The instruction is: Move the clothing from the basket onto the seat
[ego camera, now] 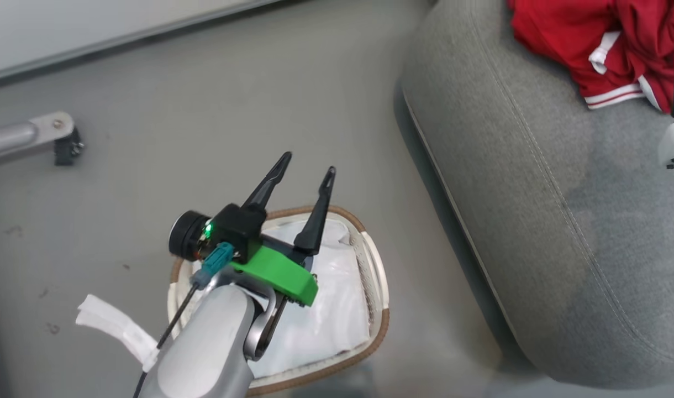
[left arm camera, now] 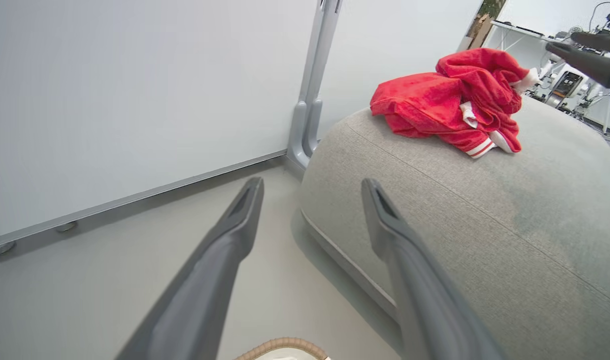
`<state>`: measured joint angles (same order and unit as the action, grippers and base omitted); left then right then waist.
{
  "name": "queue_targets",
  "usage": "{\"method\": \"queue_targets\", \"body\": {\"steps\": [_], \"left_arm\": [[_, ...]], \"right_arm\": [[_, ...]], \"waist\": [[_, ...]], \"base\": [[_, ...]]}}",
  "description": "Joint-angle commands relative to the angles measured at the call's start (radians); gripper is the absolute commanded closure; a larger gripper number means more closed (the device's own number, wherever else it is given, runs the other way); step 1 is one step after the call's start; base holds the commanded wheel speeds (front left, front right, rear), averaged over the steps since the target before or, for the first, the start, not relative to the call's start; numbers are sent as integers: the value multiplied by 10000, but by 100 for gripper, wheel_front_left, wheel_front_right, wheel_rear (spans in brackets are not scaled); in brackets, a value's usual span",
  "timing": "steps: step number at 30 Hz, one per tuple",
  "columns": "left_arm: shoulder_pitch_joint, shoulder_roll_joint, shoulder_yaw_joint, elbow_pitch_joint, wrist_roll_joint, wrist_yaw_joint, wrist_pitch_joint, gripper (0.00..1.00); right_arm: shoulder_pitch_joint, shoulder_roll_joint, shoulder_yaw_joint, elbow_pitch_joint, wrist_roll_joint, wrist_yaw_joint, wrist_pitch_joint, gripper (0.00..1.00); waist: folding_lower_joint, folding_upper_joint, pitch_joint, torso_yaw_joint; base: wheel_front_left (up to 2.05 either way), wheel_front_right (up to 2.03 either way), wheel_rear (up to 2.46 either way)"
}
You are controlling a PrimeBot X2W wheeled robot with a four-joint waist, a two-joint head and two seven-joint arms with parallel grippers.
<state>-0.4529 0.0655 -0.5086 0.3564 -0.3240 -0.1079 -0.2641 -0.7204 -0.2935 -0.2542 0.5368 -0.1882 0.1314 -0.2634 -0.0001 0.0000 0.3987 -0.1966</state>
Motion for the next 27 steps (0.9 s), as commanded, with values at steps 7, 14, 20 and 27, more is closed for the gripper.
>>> {"method": "queue_targets", "body": {"steps": [7, 14, 20, 27], "left_arm": [[973, -128, 1390, -107, -152, 380, 0, 0], [1757, -146, 2730, -60, 14, 566, -2, 0], [2661, -149, 3391, -20, -142, 656, -1, 0], [3802, -147, 3737, -171, -194, 722, -1, 0]], "right_arm": [[698, 589, 567, -208, 503, -15, -20, 0], [1863, 1712, 1030, -872, 1070, -15, -20, 0], [3313, 2183, 1366, -1440, 1541, -15, -20, 0], [5105, 2415, 1591, -2194, 2056, -15, -20, 0]], "waist": [[1, 0, -1904, 1588], [1, 0, -2567, 1956], [1, 0, -3196, 2267], [1, 0, -3691, 2589]], "base": [[0, 0, 0], [0, 0, 0], [0, 0, 0], [0, 0, 0]]}}
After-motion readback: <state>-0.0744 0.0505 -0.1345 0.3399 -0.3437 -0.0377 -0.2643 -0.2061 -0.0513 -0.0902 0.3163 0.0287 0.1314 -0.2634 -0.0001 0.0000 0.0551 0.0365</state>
